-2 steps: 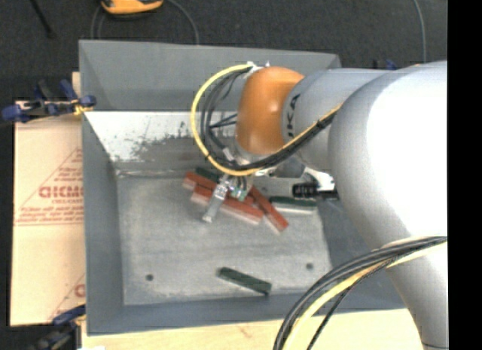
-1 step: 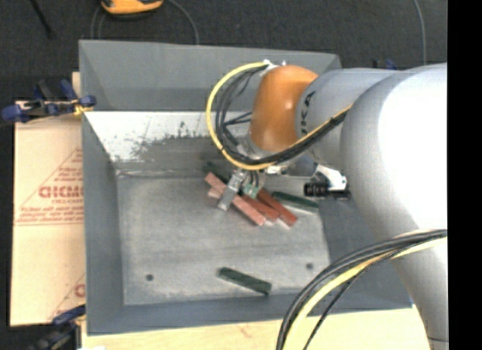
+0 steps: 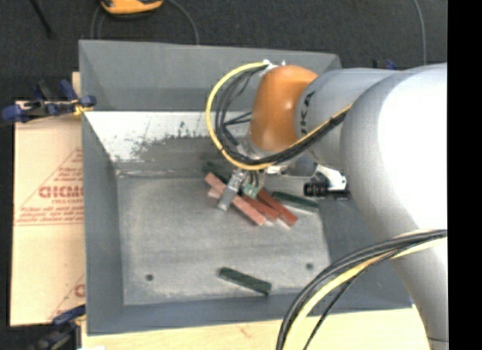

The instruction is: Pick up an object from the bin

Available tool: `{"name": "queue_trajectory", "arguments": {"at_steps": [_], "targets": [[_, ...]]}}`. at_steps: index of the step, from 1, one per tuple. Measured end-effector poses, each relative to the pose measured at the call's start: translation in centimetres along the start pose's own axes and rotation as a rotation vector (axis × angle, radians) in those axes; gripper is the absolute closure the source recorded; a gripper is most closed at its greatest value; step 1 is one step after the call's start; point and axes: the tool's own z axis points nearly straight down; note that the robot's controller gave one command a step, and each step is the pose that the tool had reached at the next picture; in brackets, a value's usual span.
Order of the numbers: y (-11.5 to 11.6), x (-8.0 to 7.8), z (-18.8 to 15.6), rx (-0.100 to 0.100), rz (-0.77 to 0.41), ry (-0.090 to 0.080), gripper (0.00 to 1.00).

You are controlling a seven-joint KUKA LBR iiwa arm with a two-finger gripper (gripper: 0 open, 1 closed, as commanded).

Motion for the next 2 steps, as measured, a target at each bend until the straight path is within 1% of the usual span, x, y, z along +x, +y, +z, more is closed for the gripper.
{"name": "queue_trajectory", "arguments": {"at_steps": [2], "targets": [[-0.08,0.07,-1.19,0.002,0.0,0.005,1.0]]}}
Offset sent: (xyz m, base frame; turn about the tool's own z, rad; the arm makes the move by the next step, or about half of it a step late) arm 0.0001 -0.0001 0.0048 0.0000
